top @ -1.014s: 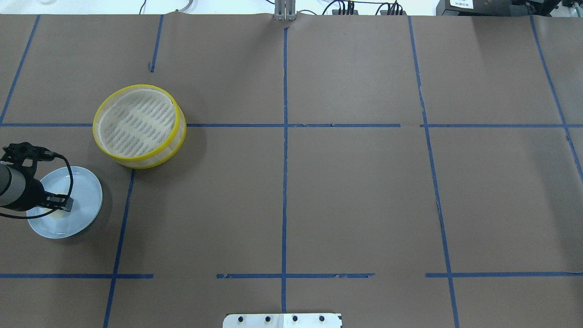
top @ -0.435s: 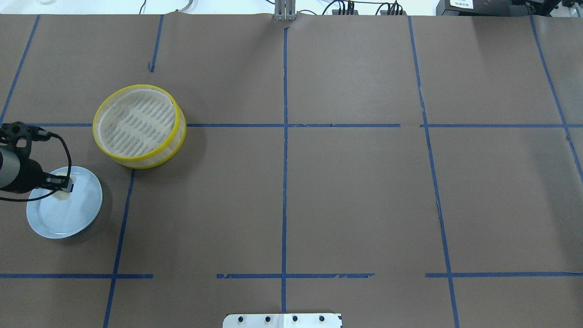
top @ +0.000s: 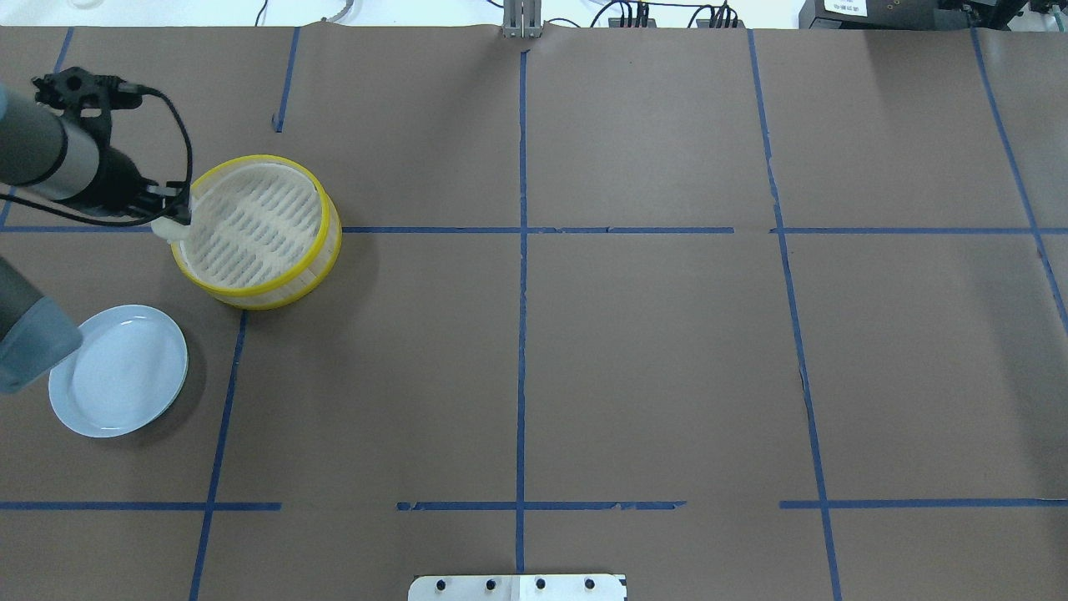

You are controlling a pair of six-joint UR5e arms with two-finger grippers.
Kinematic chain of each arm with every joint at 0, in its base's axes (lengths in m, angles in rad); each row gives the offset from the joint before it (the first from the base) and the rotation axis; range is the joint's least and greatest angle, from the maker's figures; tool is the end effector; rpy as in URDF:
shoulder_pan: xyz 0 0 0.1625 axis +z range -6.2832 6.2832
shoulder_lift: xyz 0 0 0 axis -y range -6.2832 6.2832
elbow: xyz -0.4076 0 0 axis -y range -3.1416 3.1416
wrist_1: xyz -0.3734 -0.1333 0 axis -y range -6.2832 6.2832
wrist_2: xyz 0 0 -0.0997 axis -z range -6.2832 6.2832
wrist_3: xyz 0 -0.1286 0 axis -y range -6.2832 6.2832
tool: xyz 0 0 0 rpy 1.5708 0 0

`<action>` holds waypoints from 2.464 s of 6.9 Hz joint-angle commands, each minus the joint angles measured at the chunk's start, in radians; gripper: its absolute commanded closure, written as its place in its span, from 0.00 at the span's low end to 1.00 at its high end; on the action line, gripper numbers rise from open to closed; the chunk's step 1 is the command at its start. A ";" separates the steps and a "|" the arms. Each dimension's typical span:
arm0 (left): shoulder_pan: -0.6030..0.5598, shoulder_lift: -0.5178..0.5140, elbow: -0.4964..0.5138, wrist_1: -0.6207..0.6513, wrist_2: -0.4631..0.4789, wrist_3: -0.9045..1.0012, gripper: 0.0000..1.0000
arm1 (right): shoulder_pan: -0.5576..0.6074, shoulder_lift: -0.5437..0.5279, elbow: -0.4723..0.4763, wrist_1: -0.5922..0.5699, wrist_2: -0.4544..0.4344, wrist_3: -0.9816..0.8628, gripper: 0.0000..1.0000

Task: Place bun in steamer
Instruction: 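Carry the bun with the left gripper over the yellow steamer, then lower the bun onto the steamer mesh and open the left gripper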

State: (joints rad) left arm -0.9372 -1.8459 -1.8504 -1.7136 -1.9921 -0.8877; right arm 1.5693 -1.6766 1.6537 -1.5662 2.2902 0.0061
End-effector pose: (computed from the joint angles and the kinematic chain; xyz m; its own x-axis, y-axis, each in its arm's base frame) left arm 0.2783 -0.5151 0.3840 0.7180 -0.0044 -0.6960 0.1634 0.9731 0.1623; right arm 0.0479 -0.4282 0.6749 0.7522 0.0170 0.6587 -0.0031 0.9997 -0.0223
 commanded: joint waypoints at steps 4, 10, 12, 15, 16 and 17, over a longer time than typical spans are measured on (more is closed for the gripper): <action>0.067 -0.176 0.295 -0.022 0.004 -0.019 0.61 | 0.000 0.000 0.000 0.000 0.000 0.000 0.00; 0.106 -0.165 0.315 -0.027 0.001 -0.071 0.57 | 0.000 0.000 0.000 0.000 0.000 0.000 0.00; 0.109 -0.165 0.318 -0.027 0.001 -0.069 0.50 | 0.000 0.000 0.000 0.000 0.000 0.000 0.00; 0.109 -0.164 0.309 -0.027 0.001 -0.065 0.10 | 0.000 0.000 0.000 0.000 0.000 0.000 0.00; 0.107 -0.164 0.306 -0.024 0.002 -0.059 0.01 | 0.000 0.000 0.000 0.000 0.000 0.000 0.00; 0.075 -0.161 0.303 -0.024 -0.007 -0.042 0.01 | 0.000 0.000 0.000 0.000 0.000 0.000 0.00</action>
State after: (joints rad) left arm -0.8382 -2.0084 -1.5441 -1.7390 -1.9925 -0.9443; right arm 1.5693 -1.6767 1.6536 -1.5662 2.2903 0.0061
